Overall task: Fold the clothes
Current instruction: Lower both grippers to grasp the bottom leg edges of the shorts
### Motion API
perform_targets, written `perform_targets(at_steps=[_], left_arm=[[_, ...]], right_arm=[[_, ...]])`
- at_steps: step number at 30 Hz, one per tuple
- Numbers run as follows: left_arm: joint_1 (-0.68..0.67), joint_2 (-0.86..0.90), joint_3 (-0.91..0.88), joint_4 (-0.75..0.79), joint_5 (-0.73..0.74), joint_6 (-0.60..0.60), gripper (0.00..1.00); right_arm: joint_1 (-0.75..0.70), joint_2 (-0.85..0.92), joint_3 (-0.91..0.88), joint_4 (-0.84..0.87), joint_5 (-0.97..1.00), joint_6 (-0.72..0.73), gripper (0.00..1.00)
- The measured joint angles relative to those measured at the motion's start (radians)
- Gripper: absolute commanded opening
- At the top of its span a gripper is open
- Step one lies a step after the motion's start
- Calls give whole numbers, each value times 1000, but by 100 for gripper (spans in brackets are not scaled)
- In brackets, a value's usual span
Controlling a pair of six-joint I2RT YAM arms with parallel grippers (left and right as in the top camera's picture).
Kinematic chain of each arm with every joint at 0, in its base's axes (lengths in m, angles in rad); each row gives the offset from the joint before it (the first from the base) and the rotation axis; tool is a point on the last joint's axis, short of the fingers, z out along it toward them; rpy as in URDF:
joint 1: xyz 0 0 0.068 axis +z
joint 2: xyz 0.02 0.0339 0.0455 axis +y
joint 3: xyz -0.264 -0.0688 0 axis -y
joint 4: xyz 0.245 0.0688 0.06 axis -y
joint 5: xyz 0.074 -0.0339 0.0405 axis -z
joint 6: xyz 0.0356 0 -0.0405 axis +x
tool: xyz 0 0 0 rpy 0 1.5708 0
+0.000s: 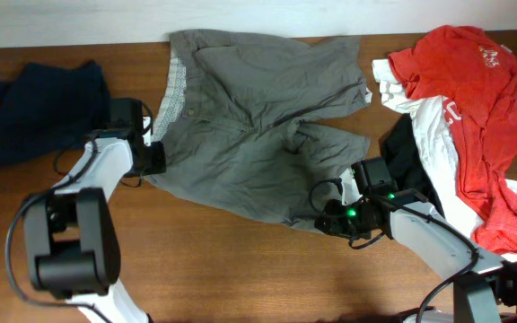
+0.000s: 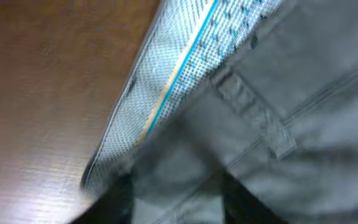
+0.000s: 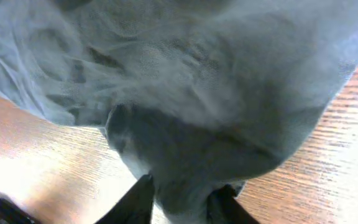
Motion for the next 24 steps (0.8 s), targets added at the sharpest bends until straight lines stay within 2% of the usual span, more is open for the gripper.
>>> perform_targets(at_steps=[5, 9, 13, 24], left_arm=[[0, 41, 8, 84, 10, 0, 12], [0, 59, 23, 104, 10, -1, 1], [0, 72, 36, 105, 8, -1, 0], [0, 78, 43, 109, 7, -1, 1]], right_arm=[[0, 0, -1, 2, -1, -6, 4], [-6, 0, -1, 3, 11, -16, 4], [-37, 0, 7, -3, 15, -40, 4], [-246, 0, 102, 2, -12, -129, 4]])
